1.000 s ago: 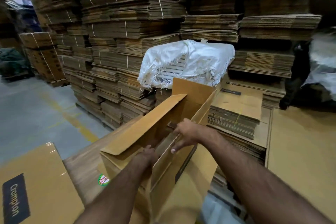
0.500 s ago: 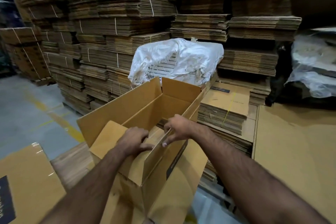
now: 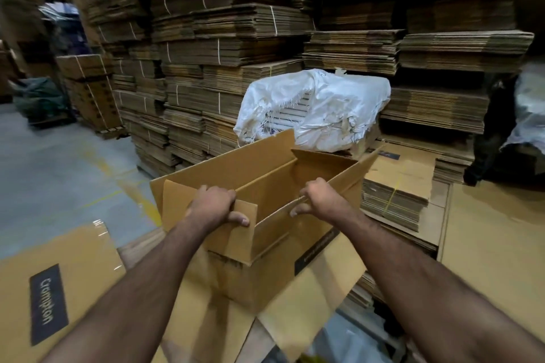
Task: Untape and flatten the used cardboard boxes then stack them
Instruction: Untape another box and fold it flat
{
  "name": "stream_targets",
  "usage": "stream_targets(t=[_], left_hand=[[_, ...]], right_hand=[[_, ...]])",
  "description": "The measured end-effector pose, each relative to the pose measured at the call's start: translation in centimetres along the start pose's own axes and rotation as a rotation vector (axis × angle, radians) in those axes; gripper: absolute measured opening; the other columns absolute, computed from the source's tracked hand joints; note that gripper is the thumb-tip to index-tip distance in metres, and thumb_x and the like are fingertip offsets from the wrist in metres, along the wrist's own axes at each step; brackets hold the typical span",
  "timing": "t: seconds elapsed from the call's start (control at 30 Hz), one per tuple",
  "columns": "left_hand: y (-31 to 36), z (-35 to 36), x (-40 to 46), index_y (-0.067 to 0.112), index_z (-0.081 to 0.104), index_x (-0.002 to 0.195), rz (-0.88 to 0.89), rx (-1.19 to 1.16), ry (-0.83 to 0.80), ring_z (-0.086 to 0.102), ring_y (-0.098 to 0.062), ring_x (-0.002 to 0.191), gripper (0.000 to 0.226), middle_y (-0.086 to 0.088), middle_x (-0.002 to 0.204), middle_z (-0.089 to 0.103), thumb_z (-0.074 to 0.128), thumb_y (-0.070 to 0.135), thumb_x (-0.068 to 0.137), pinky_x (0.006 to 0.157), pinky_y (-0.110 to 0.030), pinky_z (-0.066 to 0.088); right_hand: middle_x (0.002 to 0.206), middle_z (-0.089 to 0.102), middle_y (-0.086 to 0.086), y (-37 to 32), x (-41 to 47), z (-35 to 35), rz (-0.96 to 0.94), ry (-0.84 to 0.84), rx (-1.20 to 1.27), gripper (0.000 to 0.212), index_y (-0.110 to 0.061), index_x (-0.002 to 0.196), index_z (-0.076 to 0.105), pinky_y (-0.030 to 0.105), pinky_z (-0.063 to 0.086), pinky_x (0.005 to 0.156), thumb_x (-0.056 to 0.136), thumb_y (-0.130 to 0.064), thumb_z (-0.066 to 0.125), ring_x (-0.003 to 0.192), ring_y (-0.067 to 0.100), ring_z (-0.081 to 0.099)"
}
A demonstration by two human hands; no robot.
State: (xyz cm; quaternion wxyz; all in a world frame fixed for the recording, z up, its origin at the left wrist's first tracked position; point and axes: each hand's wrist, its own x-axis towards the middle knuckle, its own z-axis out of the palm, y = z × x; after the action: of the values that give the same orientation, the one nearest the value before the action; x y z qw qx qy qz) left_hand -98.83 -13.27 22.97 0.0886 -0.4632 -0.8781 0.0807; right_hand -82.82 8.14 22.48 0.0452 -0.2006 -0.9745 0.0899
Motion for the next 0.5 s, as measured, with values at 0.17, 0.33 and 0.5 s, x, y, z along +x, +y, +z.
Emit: stream_targets(t=[0.17,0.33,0.5], left_hand=[[-0.3,-1.6,-0.4,0.016,0.054,0.112,-0.174,0.091,0.123,0.057,-0.024,0.111,0.077,-0.005,0.117,0.063,0.04,0.082,0.075,0.095,-0.04,0.038],[0.0,-3.0,0.2,0.018,0.055,0.11,-0.336,0.087,0.271,0.06,-0.02,0.105,0.065,-0.002,0.112,0.066,0.039,0.075,0.083,0.091,-0.038,0.043],[1.5,-4.9,1.2,0.015,0.048,0.117,-0.4,0.05,0.45,0.059,-0.021,0.095,0.063,-0.007,0.11,0.057,0.049,0.068,0.084,0.085,-0.036,0.051]], right_hand=[[0.115,0.057,0.008,-0.1,0.3,-1.7,0.154,0.06,-0.002,0.065,-0.01,0.112,0.069,0.044,0.044,0.102,0.075,-0.064,0.07,0.122,0.027,0.044],[0.121,0.056,0.005,-0.1,-0.2,-2.3,0.253,0.246,0.03,0.054,-0.013,0.105,0.069,0.05,0.037,0.101,0.08,-0.061,0.066,0.126,0.027,0.037],[0.13,0.054,0.006,-0.3,0.3,-3.8,0.26,0.375,-0.043,0.054,-0.019,0.118,0.065,0.066,0.027,0.107,0.084,-0.061,0.06,0.13,0.027,0.036]])
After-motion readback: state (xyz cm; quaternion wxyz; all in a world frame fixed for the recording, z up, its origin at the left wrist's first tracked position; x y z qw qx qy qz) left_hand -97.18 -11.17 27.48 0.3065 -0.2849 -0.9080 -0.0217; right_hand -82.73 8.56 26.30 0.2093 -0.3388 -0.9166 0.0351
